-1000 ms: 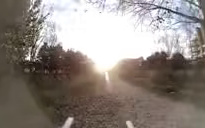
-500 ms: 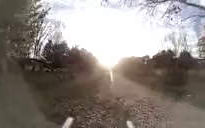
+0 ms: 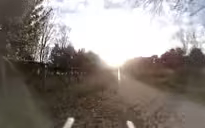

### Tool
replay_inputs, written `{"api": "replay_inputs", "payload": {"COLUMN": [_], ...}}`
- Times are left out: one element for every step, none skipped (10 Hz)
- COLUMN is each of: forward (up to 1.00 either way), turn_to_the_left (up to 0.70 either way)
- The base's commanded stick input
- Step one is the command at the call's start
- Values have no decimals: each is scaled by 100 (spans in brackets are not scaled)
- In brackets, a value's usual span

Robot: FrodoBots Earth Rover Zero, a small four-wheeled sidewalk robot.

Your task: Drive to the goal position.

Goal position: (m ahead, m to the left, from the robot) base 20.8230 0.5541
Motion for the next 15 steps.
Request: {"api": "replay_inputs", "payload": {"forward": [70, 70, 70, 70, 70, 70, 70, 70, 70, 70, 70, 70, 70, 70, 70], "turn_to_the_left": [0, 0, 0, 0, -13, -33, -1, 0, 0, 0, 0, 0, 0, 0, 0]}}
